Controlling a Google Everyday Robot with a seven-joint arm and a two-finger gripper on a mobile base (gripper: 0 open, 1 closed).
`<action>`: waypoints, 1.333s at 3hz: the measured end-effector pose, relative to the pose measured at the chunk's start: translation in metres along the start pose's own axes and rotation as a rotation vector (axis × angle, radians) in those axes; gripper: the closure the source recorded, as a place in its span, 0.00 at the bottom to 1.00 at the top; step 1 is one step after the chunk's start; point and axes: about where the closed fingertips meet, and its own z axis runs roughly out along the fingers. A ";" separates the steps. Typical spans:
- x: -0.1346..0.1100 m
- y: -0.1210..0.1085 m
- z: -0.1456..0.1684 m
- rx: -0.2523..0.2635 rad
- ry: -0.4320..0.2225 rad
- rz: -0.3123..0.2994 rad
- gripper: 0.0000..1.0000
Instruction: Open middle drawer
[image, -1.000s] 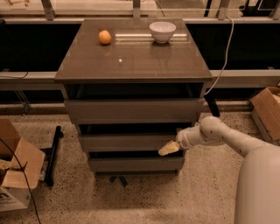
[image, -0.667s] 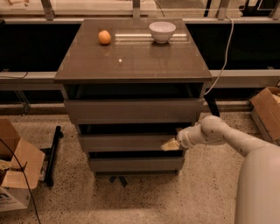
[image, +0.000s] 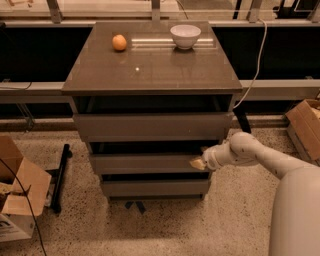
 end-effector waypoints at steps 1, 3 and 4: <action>0.000 0.000 0.000 0.000 0.000 0.000 0.00; -0.008 -0.011 0.011 0.017 -0.005 -0.013 0.00; -0.024 -0.024 0.013 0.044 -0.014 -0.051 0.00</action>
Offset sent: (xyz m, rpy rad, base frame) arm 0.0058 0.0011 -0.0003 -0.0071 -0.0042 -0.0103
